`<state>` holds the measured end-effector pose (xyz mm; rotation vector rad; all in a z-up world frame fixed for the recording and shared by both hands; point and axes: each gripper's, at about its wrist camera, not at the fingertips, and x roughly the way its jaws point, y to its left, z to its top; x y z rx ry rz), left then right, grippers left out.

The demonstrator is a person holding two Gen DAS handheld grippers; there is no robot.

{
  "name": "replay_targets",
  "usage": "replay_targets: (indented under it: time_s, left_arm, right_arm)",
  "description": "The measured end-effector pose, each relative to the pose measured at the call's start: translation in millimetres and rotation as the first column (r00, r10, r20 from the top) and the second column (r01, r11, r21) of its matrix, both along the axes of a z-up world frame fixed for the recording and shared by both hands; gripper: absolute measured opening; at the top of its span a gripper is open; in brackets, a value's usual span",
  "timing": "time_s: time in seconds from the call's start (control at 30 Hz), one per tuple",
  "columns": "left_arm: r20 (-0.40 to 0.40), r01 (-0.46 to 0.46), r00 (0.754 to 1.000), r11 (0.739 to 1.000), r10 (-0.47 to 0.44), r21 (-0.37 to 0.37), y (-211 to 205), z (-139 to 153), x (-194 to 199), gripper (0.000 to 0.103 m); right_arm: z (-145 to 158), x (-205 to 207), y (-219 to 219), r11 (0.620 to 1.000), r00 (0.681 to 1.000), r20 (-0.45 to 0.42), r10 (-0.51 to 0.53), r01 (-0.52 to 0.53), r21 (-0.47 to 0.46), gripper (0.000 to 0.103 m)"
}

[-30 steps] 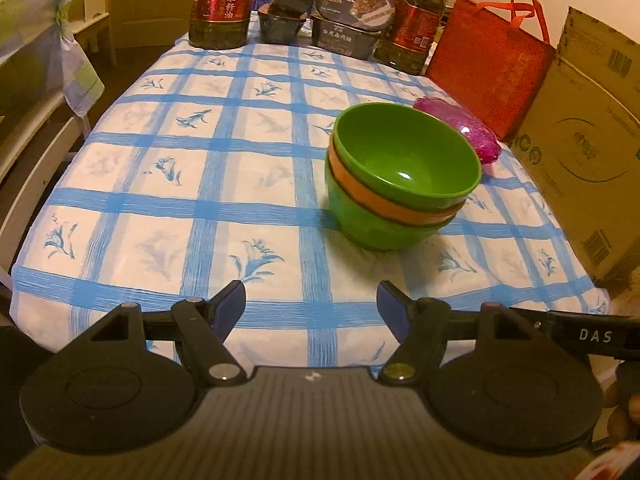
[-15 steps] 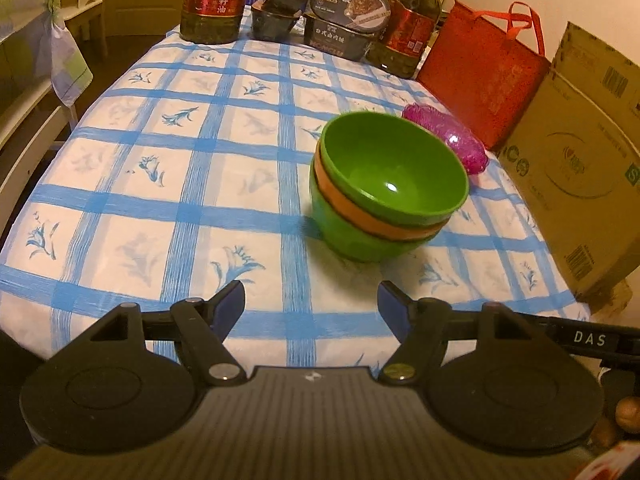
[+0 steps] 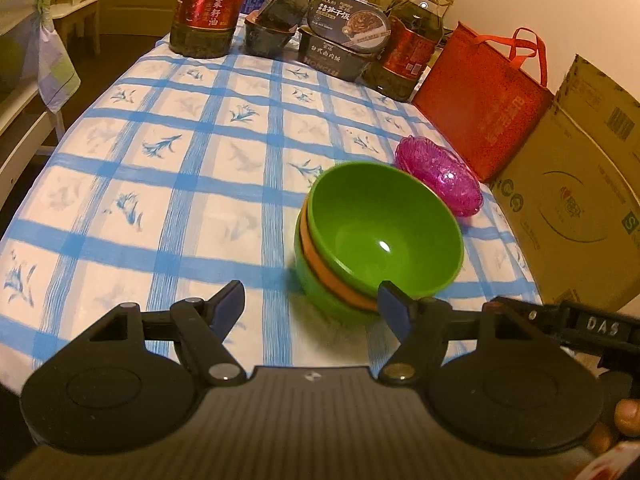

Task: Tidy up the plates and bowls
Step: 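Move both grippers to the rim of the stacked bowls, then pinch the bowl stack rim with both grippers and lift it toward the pink dishes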

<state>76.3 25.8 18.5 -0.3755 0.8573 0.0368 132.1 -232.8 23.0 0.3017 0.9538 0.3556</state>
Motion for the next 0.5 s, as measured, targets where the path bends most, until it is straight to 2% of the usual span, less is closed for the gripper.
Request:
replay_targets:
  time_s: [0.2,0.33,0.5]
  left_arm:
    - [-0.011,-0.014,1.000,1.000,0.014,-0.027,6,-7,27,0.070]
    - [-0.011,-0.021,1.000,0.999,0.021,-0.047,9,-12,43,0.070]
    - [-0.030,-0.016,0.999,0.998,0.014,-0.059,11,-20,60,0.070]
  right_arm:
    - [2,28,11,1.000,1.000,0.023,0.009,-0.010,0.018,0.075]
    - [-10,47,19,1.000,1.000,0.001,0.015,-0.015,0.008,0.074]
    - [-31,66,16,0.997,0.998,-0.055,0.006,-0.002,0.072,0.074]
